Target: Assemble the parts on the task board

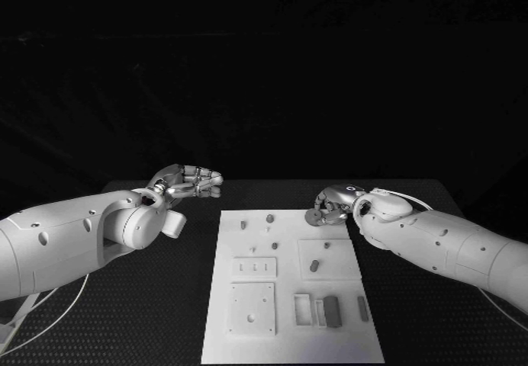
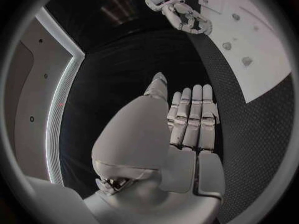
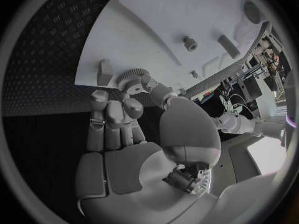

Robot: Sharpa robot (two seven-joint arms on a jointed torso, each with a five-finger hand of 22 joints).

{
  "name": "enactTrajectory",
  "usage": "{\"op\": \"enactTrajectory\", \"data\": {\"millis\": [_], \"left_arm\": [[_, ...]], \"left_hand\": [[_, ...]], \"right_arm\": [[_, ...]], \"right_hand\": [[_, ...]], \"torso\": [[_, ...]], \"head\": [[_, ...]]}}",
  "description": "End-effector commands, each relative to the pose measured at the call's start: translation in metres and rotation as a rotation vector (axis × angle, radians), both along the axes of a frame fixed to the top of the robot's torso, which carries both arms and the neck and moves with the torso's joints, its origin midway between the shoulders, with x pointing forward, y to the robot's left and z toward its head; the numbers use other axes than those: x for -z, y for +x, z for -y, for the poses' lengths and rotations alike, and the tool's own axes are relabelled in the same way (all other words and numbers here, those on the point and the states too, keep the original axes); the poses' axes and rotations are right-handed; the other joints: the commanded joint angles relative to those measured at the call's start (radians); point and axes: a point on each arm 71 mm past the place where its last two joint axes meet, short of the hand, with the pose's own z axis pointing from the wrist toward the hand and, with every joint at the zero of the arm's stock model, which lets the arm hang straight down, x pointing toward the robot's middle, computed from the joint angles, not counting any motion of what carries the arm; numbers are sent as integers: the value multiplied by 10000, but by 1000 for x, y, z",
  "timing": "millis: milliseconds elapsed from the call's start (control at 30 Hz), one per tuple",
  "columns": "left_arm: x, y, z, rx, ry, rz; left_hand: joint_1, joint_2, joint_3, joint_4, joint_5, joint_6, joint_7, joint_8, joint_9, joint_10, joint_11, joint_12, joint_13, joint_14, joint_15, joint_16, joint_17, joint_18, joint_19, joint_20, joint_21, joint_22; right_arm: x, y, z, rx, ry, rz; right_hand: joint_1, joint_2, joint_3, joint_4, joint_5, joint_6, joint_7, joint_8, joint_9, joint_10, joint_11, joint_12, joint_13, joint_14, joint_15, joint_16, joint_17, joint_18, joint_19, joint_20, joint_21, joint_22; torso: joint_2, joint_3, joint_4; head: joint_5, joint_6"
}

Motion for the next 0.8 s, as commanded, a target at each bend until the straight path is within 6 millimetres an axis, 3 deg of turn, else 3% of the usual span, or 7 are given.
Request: {"op": "enactTrajectory", "data": {"millis": [33, 800], "left_arm": [[-1, 0, 3, 183, -61, 20], [-1, 0, 3, 192, -54, -8]], "left_hand": [[48, 91, -49, -12, -53, -35, -10, -33, -15, -68, -22, -32, -13, -12, 26, -67, 13, 136, 25, 43, -50, -13], [65, 90, -51, -14, -53, -49, 13, -41, -20, -74, -14, -44, -12, -9, 27, -79, 28, 135, 29, 42, -58, -14]], "right_arm": [[2, -1, -2, -166, -145, -125], [6, 2, -8, -85, -223, -227]], "right_hand": [[31, 105, -6, -46, 60, 76, -10, 37, 10, -45, -12, 55, 13, 74, -20, 65, 14, 296, -86, -3, -24, 85], [-177, 79, -94, -13, 60, 82, -9, 38, -7, -56, -12, 62, 7, 73, -21, 74, 15, 296, -88, 15, -27, 82]], "torso": [[-2, -2, -2], [2, -2, 3]], "head": [[-1, -9], [32, -70]]}}
